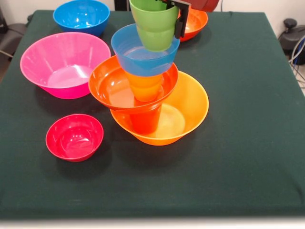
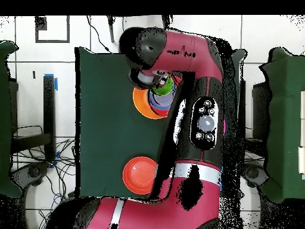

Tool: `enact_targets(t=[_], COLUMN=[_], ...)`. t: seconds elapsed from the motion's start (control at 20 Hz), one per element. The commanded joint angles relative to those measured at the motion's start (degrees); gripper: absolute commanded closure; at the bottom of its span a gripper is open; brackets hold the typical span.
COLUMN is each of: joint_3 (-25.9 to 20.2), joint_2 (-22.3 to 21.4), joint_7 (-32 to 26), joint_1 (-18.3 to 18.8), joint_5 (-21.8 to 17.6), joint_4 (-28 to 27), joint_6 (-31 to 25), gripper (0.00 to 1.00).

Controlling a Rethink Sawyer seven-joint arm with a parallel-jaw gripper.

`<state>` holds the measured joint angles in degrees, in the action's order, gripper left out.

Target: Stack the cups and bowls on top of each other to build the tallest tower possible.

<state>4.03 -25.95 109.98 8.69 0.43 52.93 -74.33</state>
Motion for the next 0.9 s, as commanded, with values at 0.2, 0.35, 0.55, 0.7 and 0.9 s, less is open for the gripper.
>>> enact_targets(t=[0.2,0.35,0.55,0.7,0.9], joint_3=[-2.97,-3.05,-3.19,-3.29,-3.50], joint_2=[-1.72,-1.90,-2.21,-2.27,-1.93], joint_7=[1.32,1.18,0.91,0.53,0.35], joint_1=[1.10,1.30,1.61,1.93,2.22], joint_5=[-0.38,-0.21,-0.13,-0.27,-0.52], joint_4=[6.66,5.86,6.48,6.89,6.41], joint_6=[2.07,0.61,1.06,1.65,1.64], gripper=[1.00,1.00,1.00,1.00,1.00])
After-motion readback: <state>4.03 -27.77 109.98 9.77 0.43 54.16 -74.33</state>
